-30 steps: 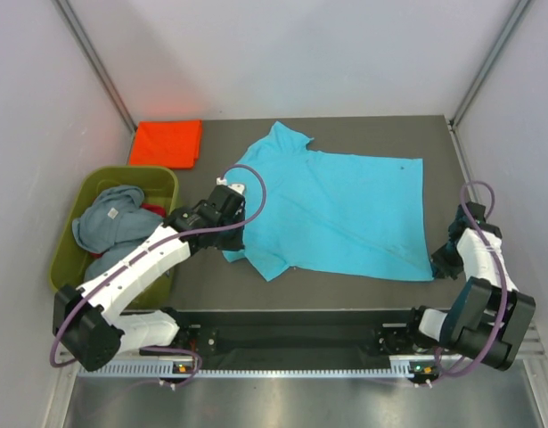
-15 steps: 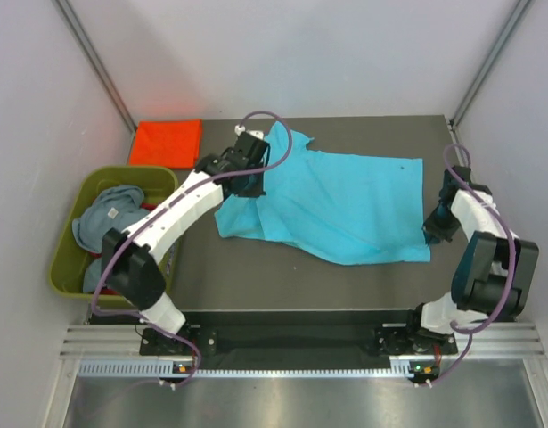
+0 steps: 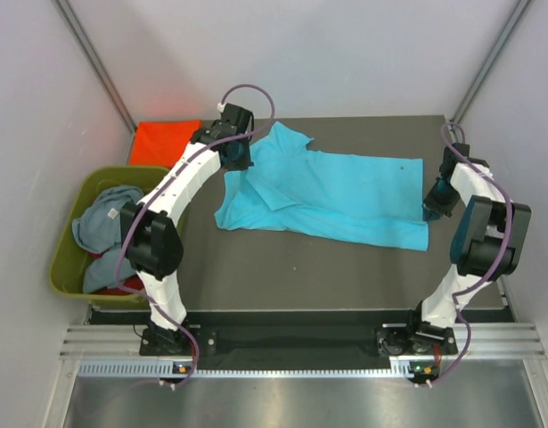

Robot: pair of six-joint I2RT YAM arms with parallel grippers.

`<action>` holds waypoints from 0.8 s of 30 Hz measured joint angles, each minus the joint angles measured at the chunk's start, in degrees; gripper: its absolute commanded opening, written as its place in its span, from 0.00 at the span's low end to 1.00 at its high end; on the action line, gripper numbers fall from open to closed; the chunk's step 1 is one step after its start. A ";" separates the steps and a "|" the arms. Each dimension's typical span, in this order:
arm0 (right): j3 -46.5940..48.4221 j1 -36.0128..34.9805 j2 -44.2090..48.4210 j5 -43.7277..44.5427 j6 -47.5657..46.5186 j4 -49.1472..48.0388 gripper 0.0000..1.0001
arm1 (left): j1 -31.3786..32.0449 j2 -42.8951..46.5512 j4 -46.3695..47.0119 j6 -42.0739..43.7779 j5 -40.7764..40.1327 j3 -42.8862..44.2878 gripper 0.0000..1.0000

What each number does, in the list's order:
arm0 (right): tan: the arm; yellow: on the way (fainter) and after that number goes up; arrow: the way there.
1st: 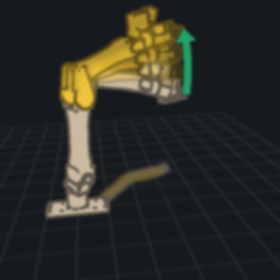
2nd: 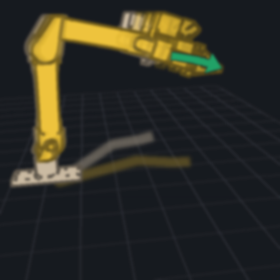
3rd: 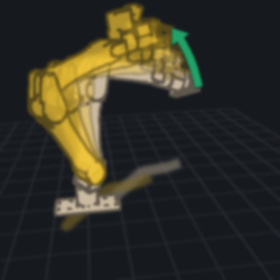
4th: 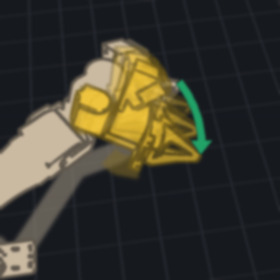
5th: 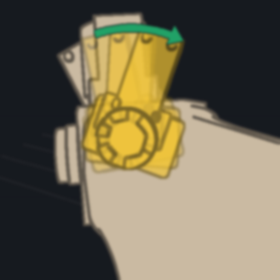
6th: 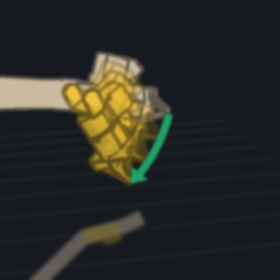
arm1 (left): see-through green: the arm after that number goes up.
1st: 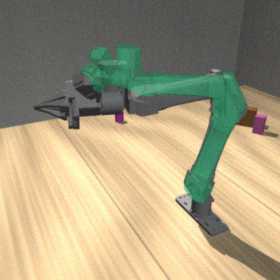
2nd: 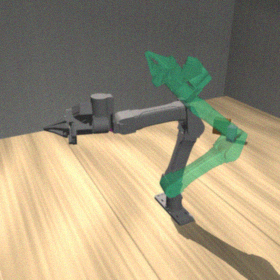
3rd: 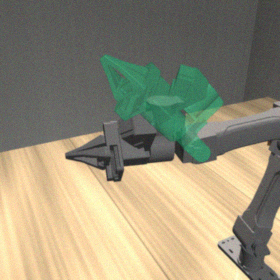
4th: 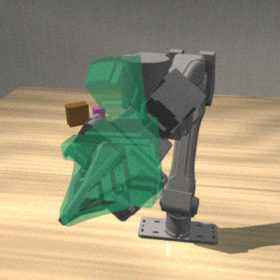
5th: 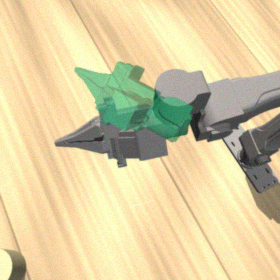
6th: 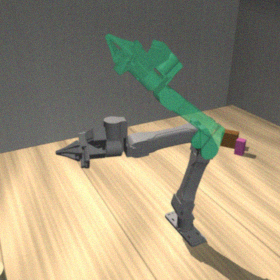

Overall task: Fold and stack the t-shirts
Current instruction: Fold the tshirt

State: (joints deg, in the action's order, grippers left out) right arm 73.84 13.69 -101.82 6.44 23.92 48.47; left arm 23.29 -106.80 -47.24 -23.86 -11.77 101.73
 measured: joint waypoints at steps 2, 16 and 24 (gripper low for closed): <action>1.75 0.02 -1.55 -0.15 -0.37 0.48 0.00 | -0.02 -1.14 -0.02 0.00 0.68 1.53 0.00; 5.16 0.33 -5.22 -1.60 -1.25 0.96 0.00 | -0.83 -7.93 -0.87 0.07 2.25 4.68 0.00; 6.95 0.35 -7.30 -2.01 -1.44 1.01 0.00 | -2.71 -8.24 -1.09 0.07 2.08 6.19 0.00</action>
State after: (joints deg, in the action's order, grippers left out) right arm 80.79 14.04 -109.12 4.43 22.48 49.47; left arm 20.58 -115.04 -48.34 -23.79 -9.69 107.92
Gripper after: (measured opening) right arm 0.005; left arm 0.010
